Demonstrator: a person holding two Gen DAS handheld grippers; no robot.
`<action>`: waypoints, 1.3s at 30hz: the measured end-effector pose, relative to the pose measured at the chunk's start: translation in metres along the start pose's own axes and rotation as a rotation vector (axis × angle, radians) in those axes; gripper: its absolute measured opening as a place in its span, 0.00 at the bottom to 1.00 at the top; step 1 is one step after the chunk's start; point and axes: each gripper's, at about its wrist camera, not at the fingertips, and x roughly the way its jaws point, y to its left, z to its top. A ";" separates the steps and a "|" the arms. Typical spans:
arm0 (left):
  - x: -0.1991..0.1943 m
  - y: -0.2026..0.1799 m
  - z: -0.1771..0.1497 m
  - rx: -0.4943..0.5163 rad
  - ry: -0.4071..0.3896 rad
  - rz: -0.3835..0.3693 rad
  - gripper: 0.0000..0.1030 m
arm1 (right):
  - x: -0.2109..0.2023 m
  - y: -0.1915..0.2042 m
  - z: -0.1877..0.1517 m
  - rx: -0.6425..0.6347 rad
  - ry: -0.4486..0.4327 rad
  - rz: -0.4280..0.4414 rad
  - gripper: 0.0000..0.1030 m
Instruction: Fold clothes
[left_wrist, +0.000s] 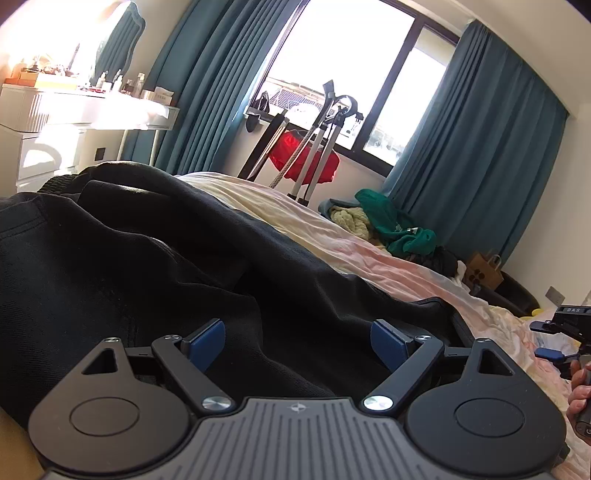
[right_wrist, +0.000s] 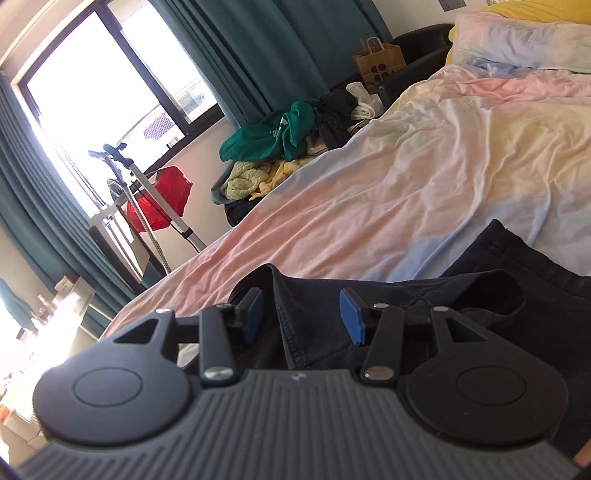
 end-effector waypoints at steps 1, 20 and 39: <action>-0.004 -0.002 -0.001 0.003 -0.001 0.003 0.85 | -0.002 -0.010 0.003 0.033 0.044 0.004 0.48; 0.005 -0.012 -0.015 0.031 0.032 0.040 0.85 | 0.098 -0.031 -0.029 0.263 0.311 0.120 0.22; 0.047 0.000 -0.015 0.018 0.023 0.058 0.85 | 0.265 -0.016 0.134 0.128 -0.005 -0.190 0.05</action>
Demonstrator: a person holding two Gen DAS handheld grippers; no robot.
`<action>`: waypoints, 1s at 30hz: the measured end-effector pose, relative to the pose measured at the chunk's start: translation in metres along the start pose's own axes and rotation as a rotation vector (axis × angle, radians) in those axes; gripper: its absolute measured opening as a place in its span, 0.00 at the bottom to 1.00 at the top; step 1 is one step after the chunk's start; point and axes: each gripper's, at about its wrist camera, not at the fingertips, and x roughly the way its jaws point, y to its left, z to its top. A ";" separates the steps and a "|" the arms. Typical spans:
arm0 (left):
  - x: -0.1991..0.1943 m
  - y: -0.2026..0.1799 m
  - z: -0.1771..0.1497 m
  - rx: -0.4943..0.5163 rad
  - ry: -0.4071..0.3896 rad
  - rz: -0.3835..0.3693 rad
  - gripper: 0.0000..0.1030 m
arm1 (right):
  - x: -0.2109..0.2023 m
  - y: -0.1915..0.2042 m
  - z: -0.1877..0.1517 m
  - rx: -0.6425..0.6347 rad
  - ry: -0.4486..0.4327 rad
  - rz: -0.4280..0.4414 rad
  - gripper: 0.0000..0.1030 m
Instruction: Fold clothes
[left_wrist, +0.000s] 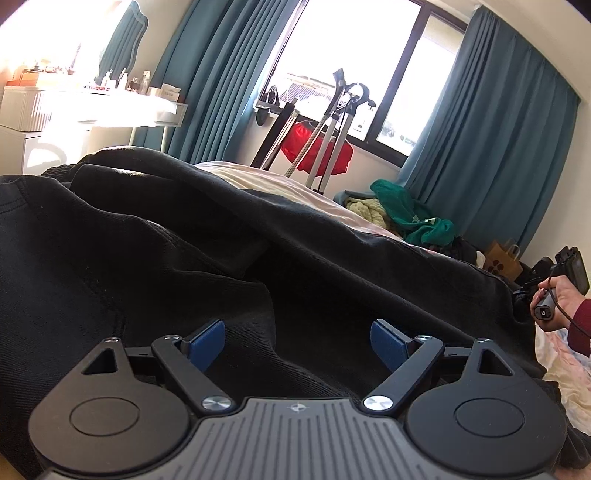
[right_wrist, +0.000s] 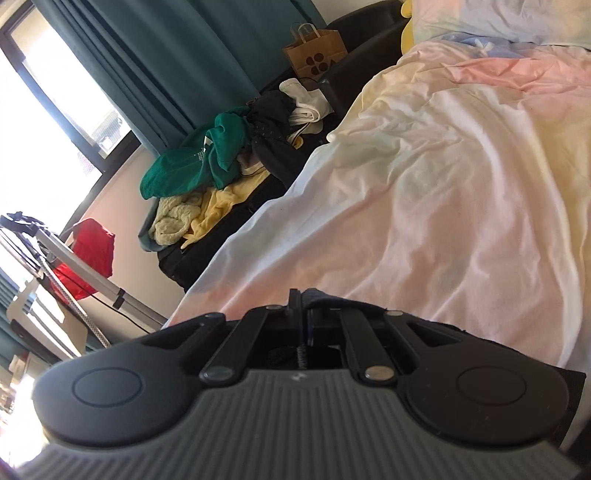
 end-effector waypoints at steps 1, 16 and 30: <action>0.004 0.000 0.000 0.001 0.005 0.002 0.85 | 0.011 0.000 -0.003 -0.006 0.014 0.001 0.05; -0.005 -0.002 0.003 0.025 -0.016 -0.011 0.85 | -0.095 -0.048 -0.051 0.051 -0.021 0.131 0.74; -0.035 -0.005 0.003 0.022 -0.039 0.004 0.85 | -0.253 -0.129 -0.150 0.318 0.122 0.210 0.75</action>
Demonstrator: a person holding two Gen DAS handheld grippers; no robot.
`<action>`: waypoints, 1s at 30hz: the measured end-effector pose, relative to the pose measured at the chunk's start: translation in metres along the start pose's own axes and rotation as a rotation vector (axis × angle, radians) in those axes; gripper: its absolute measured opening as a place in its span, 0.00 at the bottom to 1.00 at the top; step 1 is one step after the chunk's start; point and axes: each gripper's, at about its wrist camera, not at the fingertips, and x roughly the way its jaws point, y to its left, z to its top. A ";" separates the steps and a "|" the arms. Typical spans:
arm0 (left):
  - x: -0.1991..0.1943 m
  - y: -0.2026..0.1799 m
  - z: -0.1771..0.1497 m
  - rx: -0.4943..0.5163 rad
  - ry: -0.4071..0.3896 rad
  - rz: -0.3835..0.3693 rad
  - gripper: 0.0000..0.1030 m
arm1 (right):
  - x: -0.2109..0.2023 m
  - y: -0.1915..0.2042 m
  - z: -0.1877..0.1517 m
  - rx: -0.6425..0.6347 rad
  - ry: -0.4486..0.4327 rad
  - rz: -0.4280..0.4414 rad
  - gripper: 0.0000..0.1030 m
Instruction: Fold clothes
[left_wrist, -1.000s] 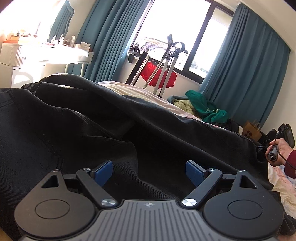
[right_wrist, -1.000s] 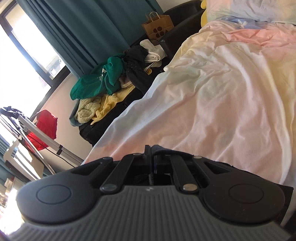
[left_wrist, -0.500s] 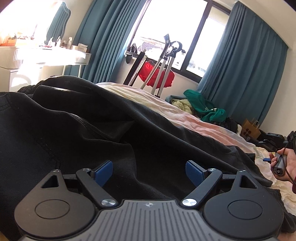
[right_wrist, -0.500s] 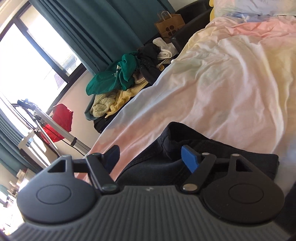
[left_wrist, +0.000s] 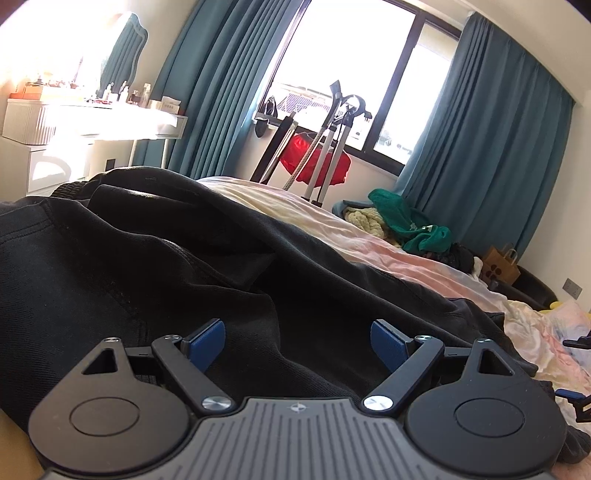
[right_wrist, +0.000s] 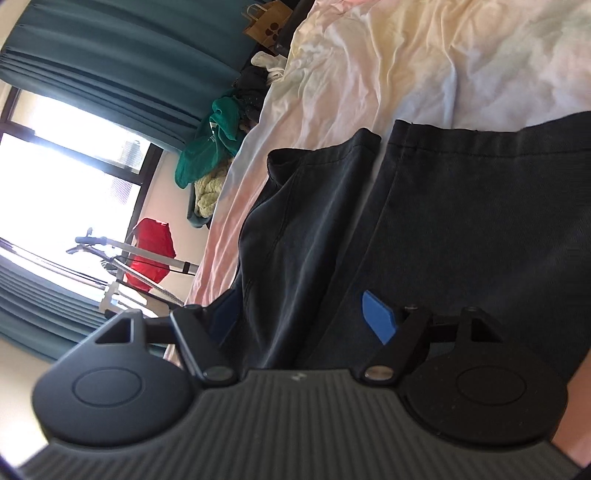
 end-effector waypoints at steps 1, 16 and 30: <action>-0.002 -0.001 -0.001 0.006 0.004 -0.001 0.85 | -0.006 0.001 -0.006 -0.022 0.011 0.003 0.75; -0.002 0.001 -0.008 0.013 0.023 0.079 0.86 | -0.019 0.048 -0.036 -0.514 -0.030 -0.010 0.75; 0.023 -0.007 0.026 -0.025 0.031 0.037 0.86 | -0.001 0.051 -0.045 -0.567 0.028 -0.026 0.75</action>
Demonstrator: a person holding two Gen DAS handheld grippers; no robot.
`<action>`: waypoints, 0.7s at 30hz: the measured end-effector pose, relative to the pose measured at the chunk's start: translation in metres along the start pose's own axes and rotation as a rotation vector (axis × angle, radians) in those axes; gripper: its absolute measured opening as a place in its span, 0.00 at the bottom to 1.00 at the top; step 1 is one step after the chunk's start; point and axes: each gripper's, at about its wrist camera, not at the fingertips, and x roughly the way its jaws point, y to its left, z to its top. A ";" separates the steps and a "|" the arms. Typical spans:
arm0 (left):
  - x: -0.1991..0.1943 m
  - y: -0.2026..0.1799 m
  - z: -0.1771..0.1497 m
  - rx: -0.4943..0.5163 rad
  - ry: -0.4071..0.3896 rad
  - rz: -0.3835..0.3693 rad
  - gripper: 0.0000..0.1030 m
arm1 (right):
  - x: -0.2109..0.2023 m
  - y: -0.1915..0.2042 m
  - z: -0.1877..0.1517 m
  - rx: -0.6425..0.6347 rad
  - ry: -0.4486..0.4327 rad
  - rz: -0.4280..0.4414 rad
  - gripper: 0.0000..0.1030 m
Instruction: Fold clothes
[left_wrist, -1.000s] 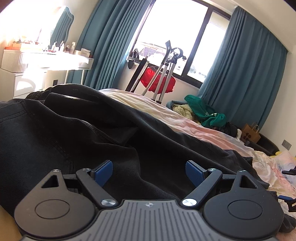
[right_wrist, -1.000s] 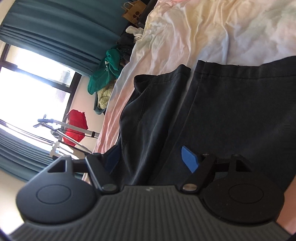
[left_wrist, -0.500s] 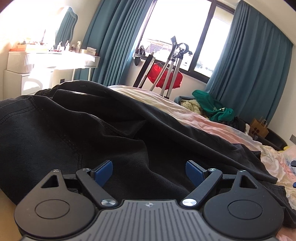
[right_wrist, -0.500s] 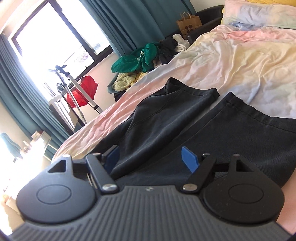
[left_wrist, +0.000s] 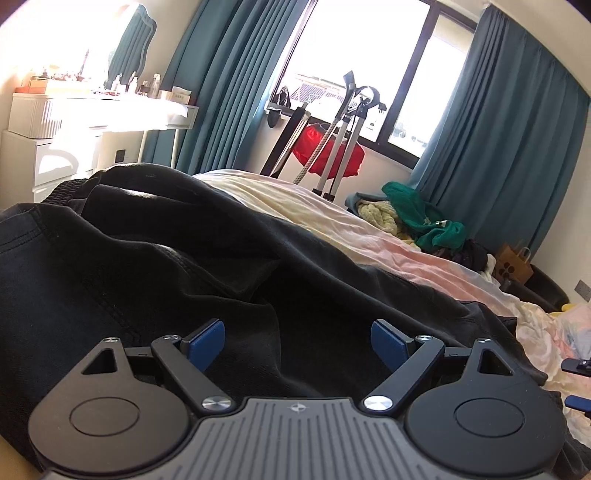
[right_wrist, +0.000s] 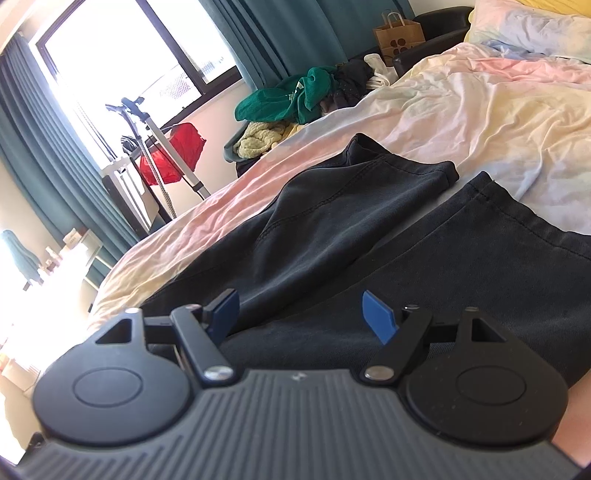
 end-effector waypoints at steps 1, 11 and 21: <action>0.004 -0.001 0.006 -0.003 -0.002 -0.005 0.86 | 0.001 0.000 0.000 0.000 0.003 0.000 0.75; 0.087 0.003 0.052 -0.104 0.068 -0.003 0.86 | 0.011 -0.002 -0.001 0.018 0.028 -0.012 0.75; 0.144 0.041 0.071 -0.254 0.088 0.079 0.48 | 0.032 -0.009 -0.006 0.037 0.077 -0.017 0.75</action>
